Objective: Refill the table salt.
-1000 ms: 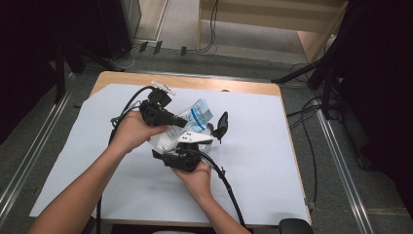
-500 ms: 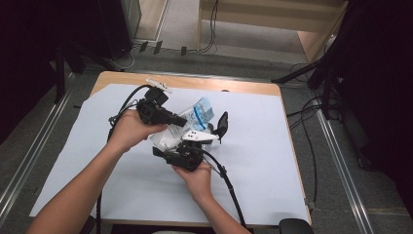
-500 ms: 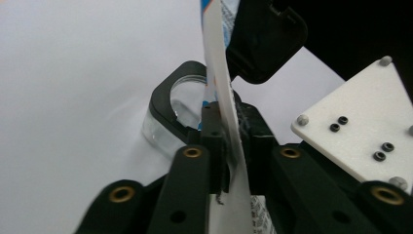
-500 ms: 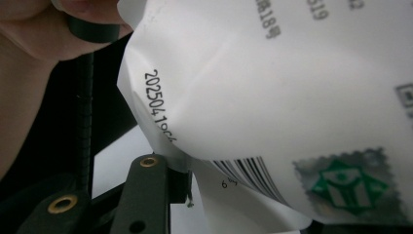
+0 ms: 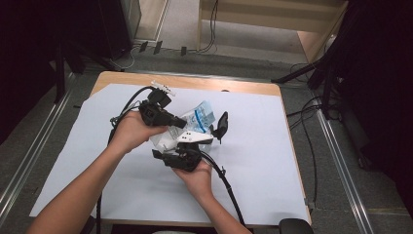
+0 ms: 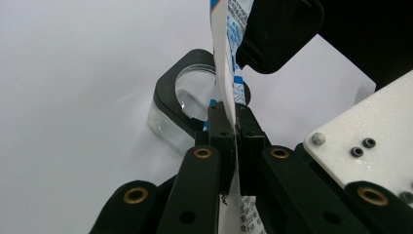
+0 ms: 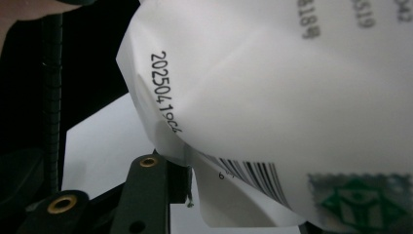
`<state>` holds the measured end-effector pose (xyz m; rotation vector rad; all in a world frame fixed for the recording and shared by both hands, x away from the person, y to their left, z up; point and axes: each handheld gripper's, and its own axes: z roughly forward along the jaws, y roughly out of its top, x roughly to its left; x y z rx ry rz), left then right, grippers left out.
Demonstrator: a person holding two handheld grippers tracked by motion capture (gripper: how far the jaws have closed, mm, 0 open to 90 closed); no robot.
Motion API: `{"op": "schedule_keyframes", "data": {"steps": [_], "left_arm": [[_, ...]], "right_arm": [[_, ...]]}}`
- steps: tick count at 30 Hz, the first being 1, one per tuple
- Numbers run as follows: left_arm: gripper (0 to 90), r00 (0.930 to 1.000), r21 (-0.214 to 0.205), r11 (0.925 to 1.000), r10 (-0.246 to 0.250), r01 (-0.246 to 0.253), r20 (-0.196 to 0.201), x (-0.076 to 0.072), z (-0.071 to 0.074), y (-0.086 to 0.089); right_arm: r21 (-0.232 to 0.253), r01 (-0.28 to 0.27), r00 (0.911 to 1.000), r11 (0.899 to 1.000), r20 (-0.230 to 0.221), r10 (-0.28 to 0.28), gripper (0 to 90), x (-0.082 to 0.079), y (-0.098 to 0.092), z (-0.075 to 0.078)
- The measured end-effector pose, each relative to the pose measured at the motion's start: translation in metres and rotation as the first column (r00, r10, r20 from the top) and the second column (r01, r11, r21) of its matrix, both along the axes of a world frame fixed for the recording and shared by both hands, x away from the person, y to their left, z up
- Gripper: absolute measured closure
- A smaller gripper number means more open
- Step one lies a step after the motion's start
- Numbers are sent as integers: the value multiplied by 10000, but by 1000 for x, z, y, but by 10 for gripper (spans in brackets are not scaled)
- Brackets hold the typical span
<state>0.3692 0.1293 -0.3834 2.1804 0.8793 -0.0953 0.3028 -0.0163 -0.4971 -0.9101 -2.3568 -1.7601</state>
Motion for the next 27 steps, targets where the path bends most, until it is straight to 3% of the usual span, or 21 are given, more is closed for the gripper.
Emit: {"op": "schedule_keyframes", "data": {"steps": [7,11,16,21,27], "left_arm": [[806,9999,-379,9992,-107,109,52,-1,3,6],[811,10000,-562,9984,-84,86,40,-1,5,11],[854,9999,-264,9996,-67,69,87,-2,6,12],[890,9999,32,10000,1,-2,150,-4,6,6],[900,9997,47,9998,209,-210,88,-6,8,4]], "right_arm": [[757,-20,9996,9971,-277,41,646,1,-3,1],[1142,-57,9987,9934,-501,115,647,4,-6,0],[1375,-267,9978,9901,-571,348,646,4,-5,-1],[1361,-418,9966,9898,-646,510,625,4,-2,-2],[907,-251,9992,9956,-293,278,579,1,-1,0]]}}
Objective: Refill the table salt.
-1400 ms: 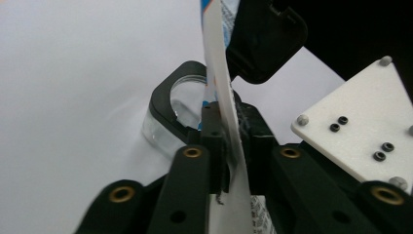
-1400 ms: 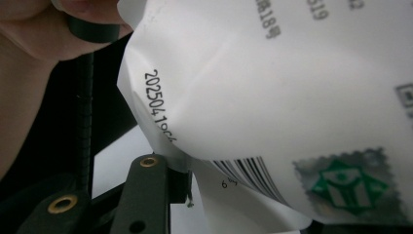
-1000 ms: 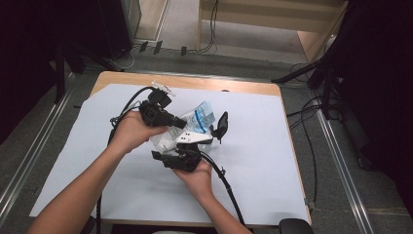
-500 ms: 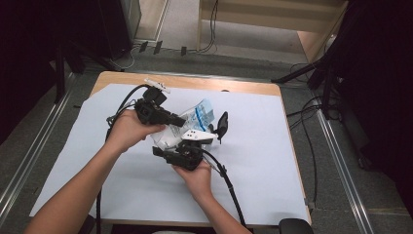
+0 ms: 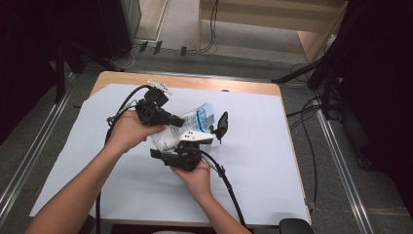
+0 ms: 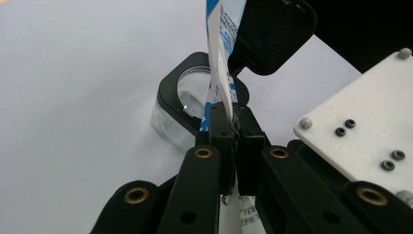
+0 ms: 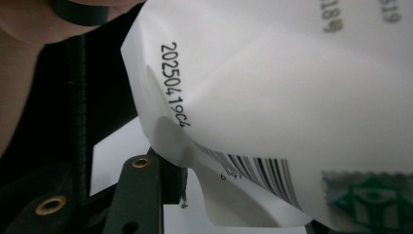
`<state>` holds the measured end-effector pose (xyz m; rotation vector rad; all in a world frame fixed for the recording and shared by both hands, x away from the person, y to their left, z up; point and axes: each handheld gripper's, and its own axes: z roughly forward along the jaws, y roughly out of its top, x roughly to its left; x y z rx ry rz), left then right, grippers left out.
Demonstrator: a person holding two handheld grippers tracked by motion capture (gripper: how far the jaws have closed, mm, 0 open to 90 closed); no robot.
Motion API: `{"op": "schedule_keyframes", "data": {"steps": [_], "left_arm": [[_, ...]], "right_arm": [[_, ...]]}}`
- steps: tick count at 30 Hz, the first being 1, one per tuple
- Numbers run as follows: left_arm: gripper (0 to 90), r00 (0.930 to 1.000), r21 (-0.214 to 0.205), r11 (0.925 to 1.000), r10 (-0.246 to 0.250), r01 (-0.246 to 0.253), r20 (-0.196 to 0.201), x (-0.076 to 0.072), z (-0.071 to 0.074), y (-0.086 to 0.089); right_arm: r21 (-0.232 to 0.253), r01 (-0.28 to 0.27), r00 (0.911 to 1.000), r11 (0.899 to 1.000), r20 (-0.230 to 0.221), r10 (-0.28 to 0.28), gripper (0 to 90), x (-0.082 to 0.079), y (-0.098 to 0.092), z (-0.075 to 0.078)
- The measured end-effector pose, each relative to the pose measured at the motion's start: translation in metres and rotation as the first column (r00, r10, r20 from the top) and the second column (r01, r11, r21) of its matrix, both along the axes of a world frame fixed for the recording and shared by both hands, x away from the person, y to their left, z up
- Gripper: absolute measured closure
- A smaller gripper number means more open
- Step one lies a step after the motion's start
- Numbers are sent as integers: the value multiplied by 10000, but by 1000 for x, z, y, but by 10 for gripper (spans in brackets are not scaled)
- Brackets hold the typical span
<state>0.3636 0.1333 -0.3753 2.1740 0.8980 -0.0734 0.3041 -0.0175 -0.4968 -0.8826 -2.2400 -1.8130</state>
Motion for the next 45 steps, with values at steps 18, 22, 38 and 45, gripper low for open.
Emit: {"op": "schedule_keyframes", "data": {"steps": [18,22,38,45], "left_arm": [[844,9999,-344,9994,-45,50,142,1,4,5],[883,9997,-1,10000,-47,47,260,0,6,2],[900,9997,337,9992,236,-237,23,1,8,-3],[895,9996,206,9995,241,-244,148,1,9,-1]], "right_arm": [[1142,117,9970,9934,-778,-28,655,5,-4,1],[1278,0,9962,9918,-869,111,650,6,-3,1],[0,236,9991,9997,-351,-236,627,5,-1,6],[561,118,9980,9984,-628,-83,650,6,0,5]]}}
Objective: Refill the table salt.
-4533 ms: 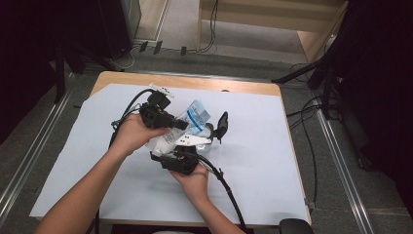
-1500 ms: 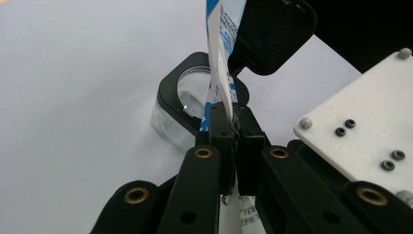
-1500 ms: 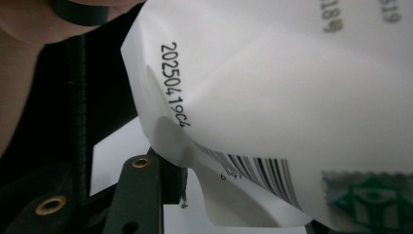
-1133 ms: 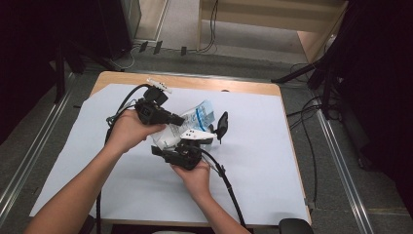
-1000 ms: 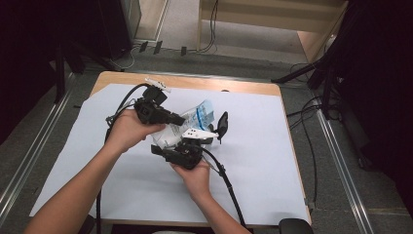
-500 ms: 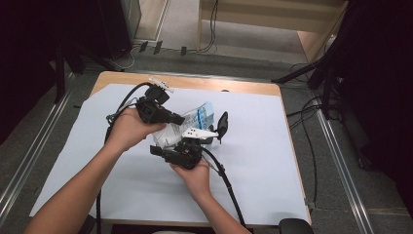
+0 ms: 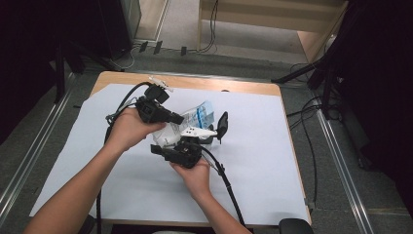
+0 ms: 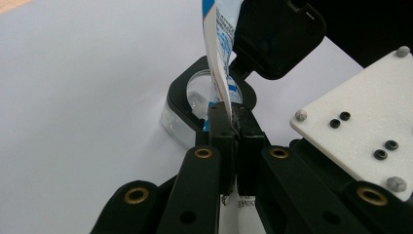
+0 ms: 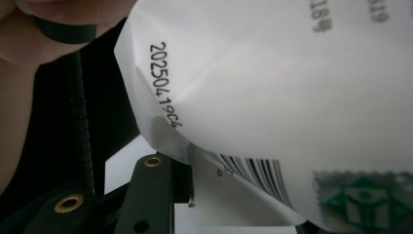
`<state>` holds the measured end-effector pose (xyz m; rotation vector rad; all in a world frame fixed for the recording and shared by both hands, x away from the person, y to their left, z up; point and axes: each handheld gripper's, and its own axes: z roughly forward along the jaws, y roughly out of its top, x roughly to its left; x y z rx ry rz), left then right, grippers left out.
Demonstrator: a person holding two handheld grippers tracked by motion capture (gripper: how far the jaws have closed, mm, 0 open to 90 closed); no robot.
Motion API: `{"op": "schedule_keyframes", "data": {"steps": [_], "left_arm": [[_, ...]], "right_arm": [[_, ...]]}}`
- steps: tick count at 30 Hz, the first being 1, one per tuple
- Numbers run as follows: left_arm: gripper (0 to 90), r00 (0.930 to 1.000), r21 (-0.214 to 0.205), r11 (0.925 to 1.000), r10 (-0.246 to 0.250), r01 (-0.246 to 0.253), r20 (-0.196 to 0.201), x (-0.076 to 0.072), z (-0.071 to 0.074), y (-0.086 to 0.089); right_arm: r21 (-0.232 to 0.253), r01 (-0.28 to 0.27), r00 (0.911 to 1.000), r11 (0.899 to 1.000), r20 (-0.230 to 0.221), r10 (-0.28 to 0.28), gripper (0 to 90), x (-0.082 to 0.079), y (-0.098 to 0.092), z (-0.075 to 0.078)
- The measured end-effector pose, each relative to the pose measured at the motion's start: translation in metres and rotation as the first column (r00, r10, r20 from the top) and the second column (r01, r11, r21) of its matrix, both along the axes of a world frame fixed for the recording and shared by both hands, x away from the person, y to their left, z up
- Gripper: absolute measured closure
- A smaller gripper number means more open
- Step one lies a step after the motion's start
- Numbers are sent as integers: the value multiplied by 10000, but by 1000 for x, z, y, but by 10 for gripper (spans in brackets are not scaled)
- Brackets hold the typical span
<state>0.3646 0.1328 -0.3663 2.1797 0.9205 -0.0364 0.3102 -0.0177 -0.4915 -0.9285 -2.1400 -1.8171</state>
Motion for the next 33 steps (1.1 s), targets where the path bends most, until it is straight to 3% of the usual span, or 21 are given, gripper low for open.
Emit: {"op": "schedule_keyframes", "data": {"steps": [7,12,15,22,33], "left_arm": [[819,9998,-491,9987,-164,167,66,0,3,5],[875,9998,-100,9998,-185,186,111,1,3,2],[897,9996,174,9997,-194,191,199,0,3,0],[900,9998,346,9993,-128,121,181,-1,5,-3],[900,9999,265,9996,1,2,-131,1,3,-1]], "right_arm": [[959,-114,9992,9953,-371,151,654,2,-3,3],[1005,-149,9987,9948,-467,197,652,2,-3,3],[939,-210,9984,9954,-511,259,648,2,-3,2],[520,-261,9992,9983,-295,277,634,3,-2,3],[-545,-399,9991,9977,104,405,581,3,4,6]]}}
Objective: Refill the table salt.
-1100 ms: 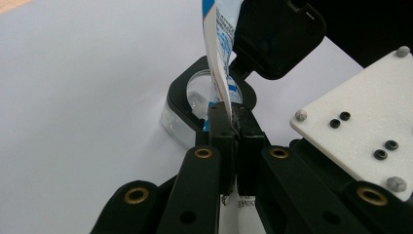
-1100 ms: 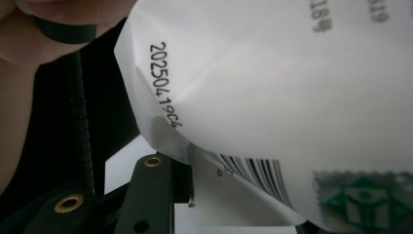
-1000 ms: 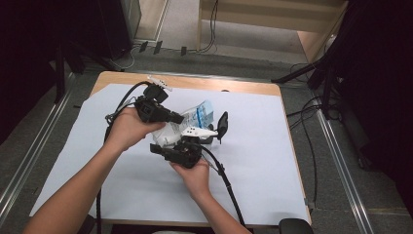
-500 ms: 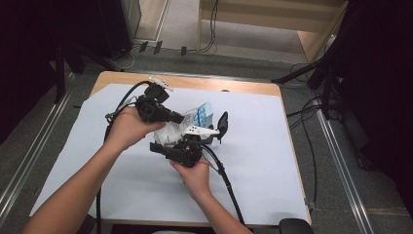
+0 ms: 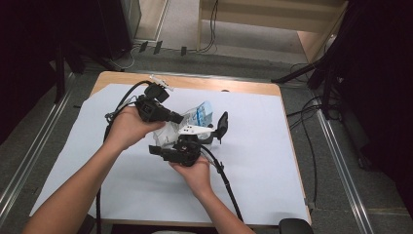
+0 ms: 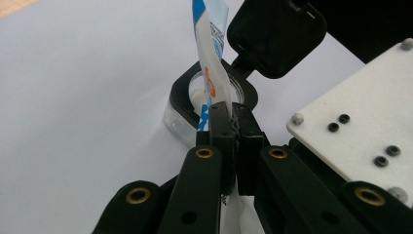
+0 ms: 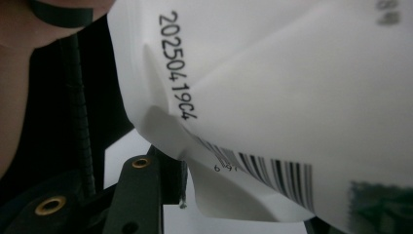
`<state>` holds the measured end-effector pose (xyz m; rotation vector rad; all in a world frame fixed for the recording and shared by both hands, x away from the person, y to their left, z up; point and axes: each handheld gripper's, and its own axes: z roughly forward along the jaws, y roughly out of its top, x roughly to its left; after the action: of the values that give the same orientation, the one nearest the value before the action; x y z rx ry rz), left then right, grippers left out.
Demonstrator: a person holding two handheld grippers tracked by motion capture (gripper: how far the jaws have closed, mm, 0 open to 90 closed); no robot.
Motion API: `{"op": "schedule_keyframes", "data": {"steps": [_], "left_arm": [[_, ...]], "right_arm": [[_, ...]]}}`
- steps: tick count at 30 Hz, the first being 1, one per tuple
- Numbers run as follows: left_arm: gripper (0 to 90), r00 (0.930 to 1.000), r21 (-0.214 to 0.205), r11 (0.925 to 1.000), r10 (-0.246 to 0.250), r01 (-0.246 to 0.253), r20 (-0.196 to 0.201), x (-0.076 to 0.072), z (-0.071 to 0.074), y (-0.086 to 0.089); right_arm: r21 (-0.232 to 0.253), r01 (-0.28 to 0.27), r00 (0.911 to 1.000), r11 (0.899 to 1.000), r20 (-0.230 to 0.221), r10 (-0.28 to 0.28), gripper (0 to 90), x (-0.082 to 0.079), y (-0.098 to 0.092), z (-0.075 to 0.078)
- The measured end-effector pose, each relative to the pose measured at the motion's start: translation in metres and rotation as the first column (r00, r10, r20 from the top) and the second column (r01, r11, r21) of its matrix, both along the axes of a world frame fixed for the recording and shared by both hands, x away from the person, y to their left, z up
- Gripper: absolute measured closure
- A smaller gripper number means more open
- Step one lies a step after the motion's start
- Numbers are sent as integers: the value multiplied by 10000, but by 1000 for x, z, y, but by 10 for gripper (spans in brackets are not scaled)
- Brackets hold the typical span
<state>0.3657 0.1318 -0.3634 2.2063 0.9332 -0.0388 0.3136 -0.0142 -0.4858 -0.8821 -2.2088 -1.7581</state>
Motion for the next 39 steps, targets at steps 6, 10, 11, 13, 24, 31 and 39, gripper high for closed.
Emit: {"op": "schedule_keyframes", "data": {"steps": [6,10,11,13,24,31,39], "left_arm": [[900,10000,-40,10000,2,-2,14,0,-1,-2],[900,10000,-165,9998,-67,67,46,2,-1,-1],[900,10000,-155,9999,-50,50,59,2,-1,-1],[900,9999,-128,9999,-75,77,84,2,-1,-1],[875,9996,-416,9991,-95,107,283,3,1,2],[846,9991,-524,9985,-103,124,403,3,2,3],[885,9987,-313,9995,-87,103,504,2,4,1]], "right_arm": [[-291,90,9999,9995,68,-88,632,0,-1,0],[-94,145,9999,9999,-2,-145,653,0,-3,1],[-49,129,9999,9999,-51,-129,654,0,-3,1],[39,125,9999,9999,-101,-125,656,0,-3,1],[589,144,9996,9982,-244,-130,662,1,-5,2],[1105,74,9988,9939,-480,-21,662,2,-7,1],[1274,28,9985,9918,-549,43,660,2,-7,2]]}}
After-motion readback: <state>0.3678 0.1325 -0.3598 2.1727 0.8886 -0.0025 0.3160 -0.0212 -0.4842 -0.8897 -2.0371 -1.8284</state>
